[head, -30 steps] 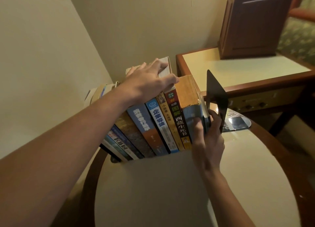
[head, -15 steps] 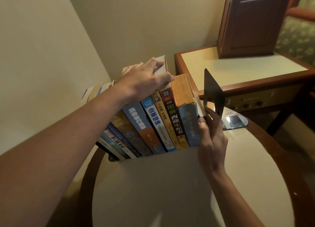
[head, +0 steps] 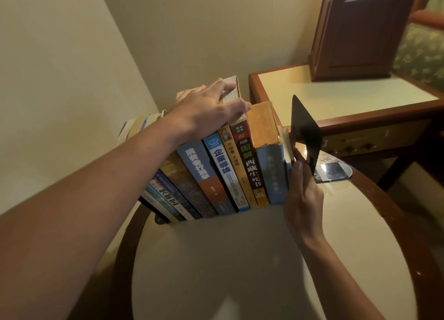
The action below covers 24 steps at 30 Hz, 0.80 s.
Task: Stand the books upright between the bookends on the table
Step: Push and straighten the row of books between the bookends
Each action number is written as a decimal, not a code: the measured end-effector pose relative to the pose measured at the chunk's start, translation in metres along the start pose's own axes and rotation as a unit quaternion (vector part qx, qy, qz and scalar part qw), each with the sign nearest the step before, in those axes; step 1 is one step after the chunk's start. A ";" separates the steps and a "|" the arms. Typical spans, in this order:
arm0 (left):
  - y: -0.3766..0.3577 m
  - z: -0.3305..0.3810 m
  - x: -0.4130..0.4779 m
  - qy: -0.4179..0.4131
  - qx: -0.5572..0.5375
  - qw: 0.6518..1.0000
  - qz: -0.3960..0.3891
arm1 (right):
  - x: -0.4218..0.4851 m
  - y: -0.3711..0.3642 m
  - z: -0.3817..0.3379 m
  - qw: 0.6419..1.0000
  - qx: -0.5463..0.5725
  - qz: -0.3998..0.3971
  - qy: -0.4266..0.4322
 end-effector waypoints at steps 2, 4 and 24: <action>-0.002 0.000 -0.001 -0.002 0.008 1.000 -0.011 | -0.003 -0.006 0.001 0.999 0.037 -0.008 -0.013; -0.003 -0.001 0.000 -0.001 0.012 1.000 -0.017 | -0.002 -0.010 0.003 0.998 0.051 -0.006 -0.030; 0.012 -0.081 -0.020 0.005 -0.048 0.999 -0.005 | -0.065 -0.048 -0.055 0.966 -0.132 0.139 0.171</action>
Point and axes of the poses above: each hand's wrist, its own x-axis towards the middle knuckle, its own y-axis out of the back of the hand, z = x × y, the point moved 8 cm from there along x, towards the middle knuckle, and after that the axes turned 3 degrees about -x, right-handed, at the moved point
